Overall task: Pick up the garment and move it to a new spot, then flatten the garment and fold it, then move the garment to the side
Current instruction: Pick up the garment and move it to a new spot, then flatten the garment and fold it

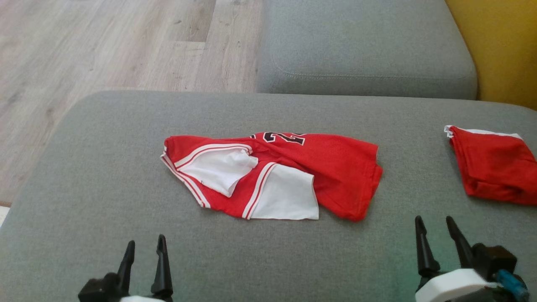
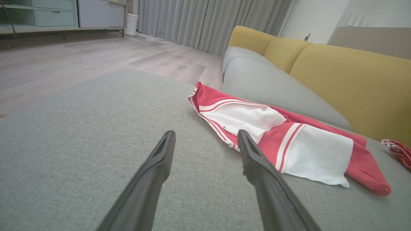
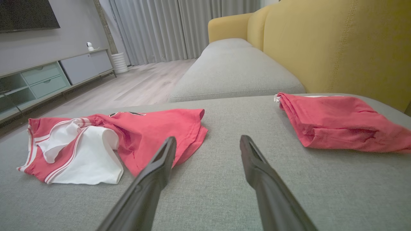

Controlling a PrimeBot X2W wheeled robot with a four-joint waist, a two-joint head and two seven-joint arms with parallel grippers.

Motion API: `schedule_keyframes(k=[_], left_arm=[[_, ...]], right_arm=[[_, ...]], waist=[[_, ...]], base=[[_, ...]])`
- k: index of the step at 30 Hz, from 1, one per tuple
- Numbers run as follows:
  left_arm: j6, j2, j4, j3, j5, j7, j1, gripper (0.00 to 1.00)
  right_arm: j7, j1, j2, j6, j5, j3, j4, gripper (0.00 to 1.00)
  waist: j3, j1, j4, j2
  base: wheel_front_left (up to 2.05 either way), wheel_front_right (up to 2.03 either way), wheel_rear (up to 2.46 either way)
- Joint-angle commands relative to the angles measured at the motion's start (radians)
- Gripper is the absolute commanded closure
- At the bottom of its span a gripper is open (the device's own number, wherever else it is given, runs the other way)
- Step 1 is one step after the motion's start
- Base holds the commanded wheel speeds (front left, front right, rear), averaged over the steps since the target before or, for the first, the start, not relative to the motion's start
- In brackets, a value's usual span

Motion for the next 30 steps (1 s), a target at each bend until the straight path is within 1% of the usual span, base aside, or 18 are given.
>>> schedule_keyframes(k=[1,12,30], left_arm=[[0.005,0.003,-0.033,0.039,0.013,-0.012,-0.038,0.0],[0.006,-0.006,-0.029,0.015,0.031,-0.012,-0.044,0.0],[0.007,-0.005,-0.035,0.015,0.027,-0.012,-0.043,0.0]], right_arm=[[-0.014,-0.034,-0.007,0.003,0.003,0.031,-0.026,0.0],[-0.029,-0.053,-0.007,0.003,0.003,0.059,0.019,0.0],[-0.035,-0.062,-0.007,0.003,-0.003,0.062,0.036,0.0]], waist=[[-0.001,0.0001,-0.001,-0.0001],[-0.002,0.0001,0.002,-0.0001],[0.007,0.0001,0.004,-0.0001]], base=[[0.0,0.0,0.0],[0.0,0.0,0.0],[0.0,0.0,0.0]])
